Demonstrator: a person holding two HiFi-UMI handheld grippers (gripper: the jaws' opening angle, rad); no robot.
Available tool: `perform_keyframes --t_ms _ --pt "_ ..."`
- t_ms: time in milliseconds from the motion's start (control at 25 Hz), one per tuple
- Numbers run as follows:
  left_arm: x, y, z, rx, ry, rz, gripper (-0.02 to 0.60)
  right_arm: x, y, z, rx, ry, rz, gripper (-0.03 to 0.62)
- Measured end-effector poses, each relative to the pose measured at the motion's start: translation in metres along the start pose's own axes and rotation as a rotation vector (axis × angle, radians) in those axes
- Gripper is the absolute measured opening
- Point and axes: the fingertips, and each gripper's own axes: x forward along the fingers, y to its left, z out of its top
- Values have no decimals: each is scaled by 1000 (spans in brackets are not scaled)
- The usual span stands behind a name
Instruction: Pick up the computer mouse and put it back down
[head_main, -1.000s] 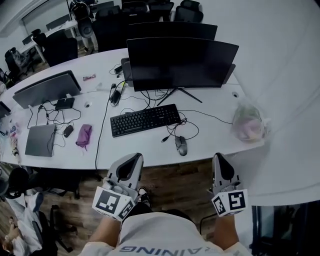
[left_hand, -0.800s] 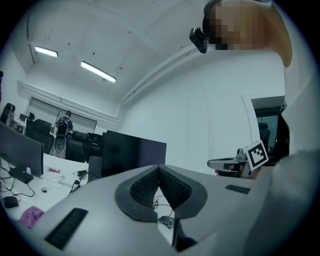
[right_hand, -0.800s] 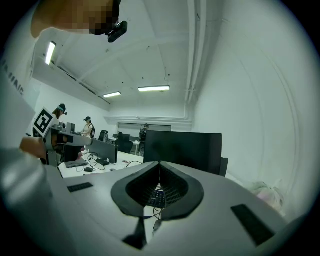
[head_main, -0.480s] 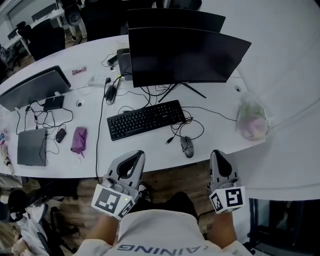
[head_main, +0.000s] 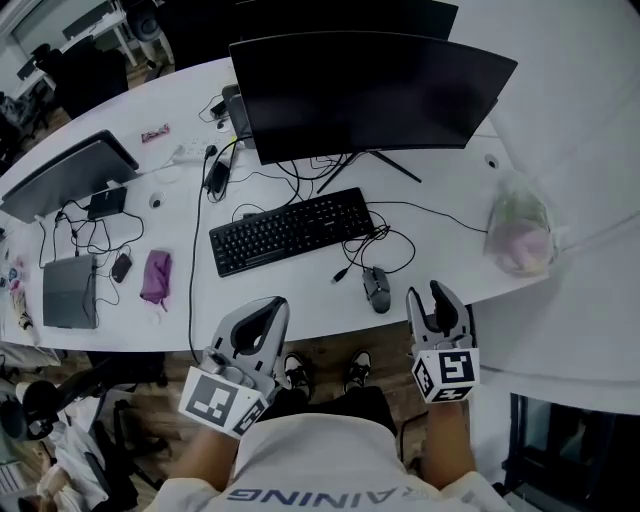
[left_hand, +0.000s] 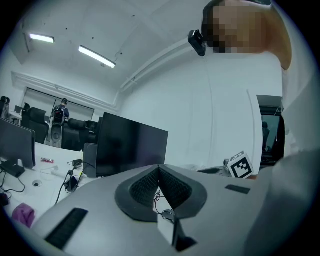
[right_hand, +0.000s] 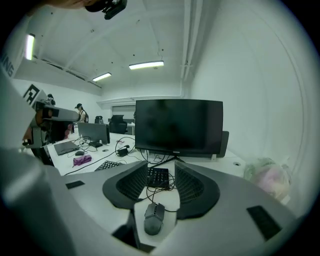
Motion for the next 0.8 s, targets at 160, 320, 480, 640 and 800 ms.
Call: perform_keyframes --t_ms 160,320,480,640,800 --pt "12 -1 -7 6 37 27 9 31 2 -35 23 83 35 229" --pt "15 4 -18 -2 81 58 9 59 14 -77 42 188 84 272" --pt "16 12 -32 -16 121 86 9 80 19 -115 41 256 90 298" --pt "20 20 -46 -32 157 101 8 97 25 -150 38 324 87 319" --pt "26 25 -59 -47 190 99 9 108 26 -181 21 379 63 330"
